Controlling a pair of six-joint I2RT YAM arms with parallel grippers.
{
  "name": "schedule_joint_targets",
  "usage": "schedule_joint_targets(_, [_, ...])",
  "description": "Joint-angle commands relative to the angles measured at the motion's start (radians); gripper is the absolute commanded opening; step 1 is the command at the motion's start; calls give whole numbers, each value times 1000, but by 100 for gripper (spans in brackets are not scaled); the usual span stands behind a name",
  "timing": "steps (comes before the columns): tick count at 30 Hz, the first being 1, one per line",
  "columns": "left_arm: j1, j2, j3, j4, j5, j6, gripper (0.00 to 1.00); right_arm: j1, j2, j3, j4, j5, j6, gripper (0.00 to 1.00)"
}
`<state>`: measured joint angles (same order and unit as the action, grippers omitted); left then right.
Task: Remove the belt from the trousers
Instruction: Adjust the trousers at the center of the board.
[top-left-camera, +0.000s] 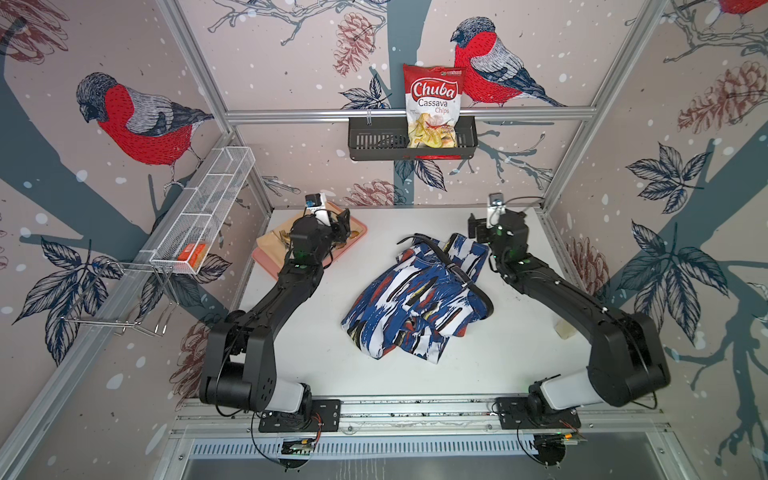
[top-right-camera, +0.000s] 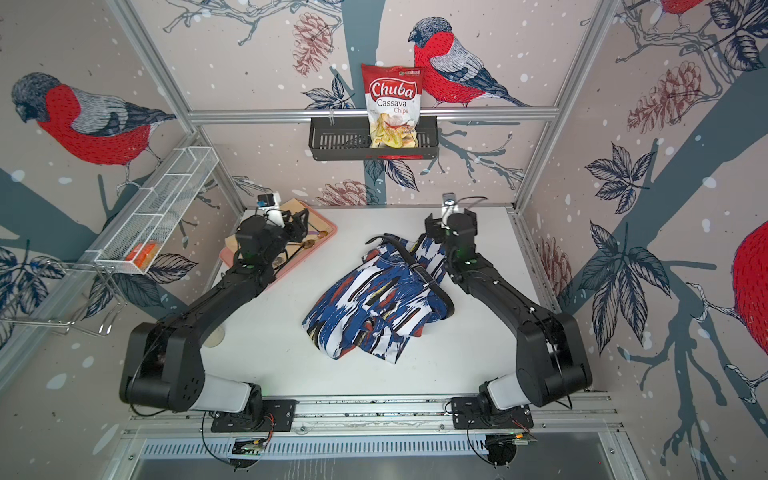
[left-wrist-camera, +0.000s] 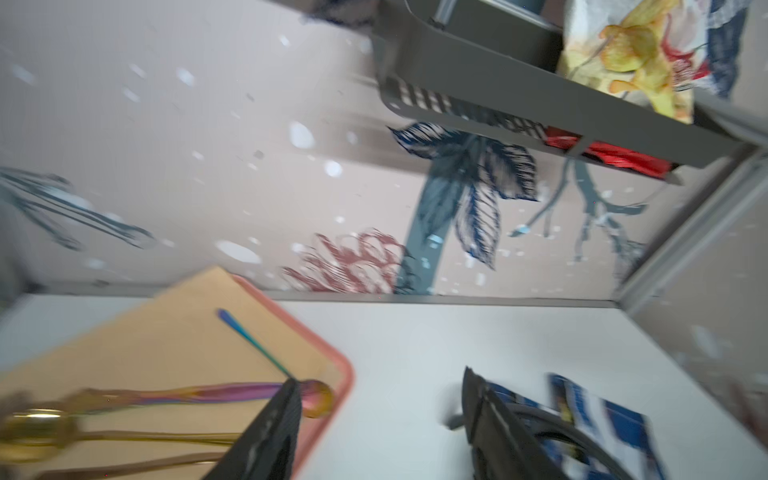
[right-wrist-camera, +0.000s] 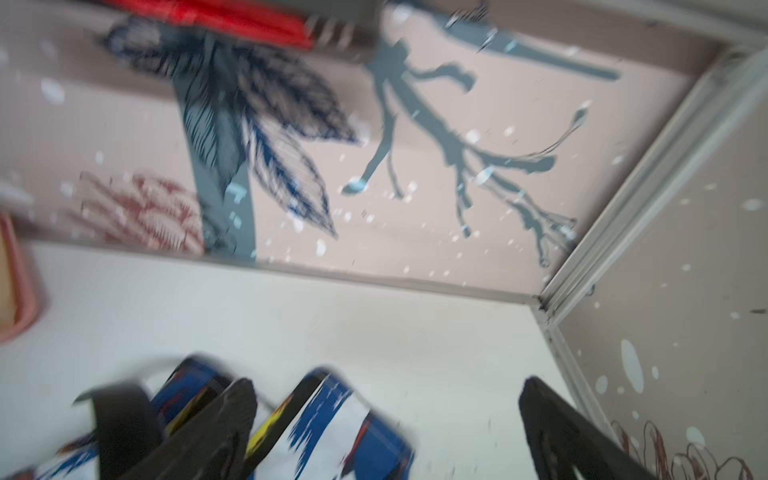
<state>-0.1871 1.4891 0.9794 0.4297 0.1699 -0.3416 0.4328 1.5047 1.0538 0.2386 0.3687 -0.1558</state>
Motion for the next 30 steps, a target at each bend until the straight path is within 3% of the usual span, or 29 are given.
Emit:
schedule_joint_targets(1, [-93,109,64,-199,201,-386,59,103,59,69,-351,165,47,98])
schedule_joint_targets(3, [-176,183,118,-200,212,-484,57,163,70,58,-356,192,127,99])
schedule_joint_targets(6, [-269,248,214,-282,138,-488,57,227,71,42,-365,176,210,99])
schedule_joint_targets(10, [-317,295,275,-315,137,-493,57,285,100,43,-413,243,237,97])
schedule_joint_targets(13, [-325,296,269,-309,144,-493,58,285,115,44,-449,250,257,92])
schedule_joint_targets(16, [-325,295,254,-308,153,-484,58,286,131,57,-500,248,280,81])
schedule_joint_targets(21, [-324,294,228,-277,170,-493,58,277,161,64,-548,248,309,78])
schedule_joint_targets(26, [-324,298,233,-261,183,-503,58,258,192,83,-570,199,315,67])
schedule_joint_targets(30, [-318,299,233,-258,176,-499,58,238,208,87,-586,188,311,67])
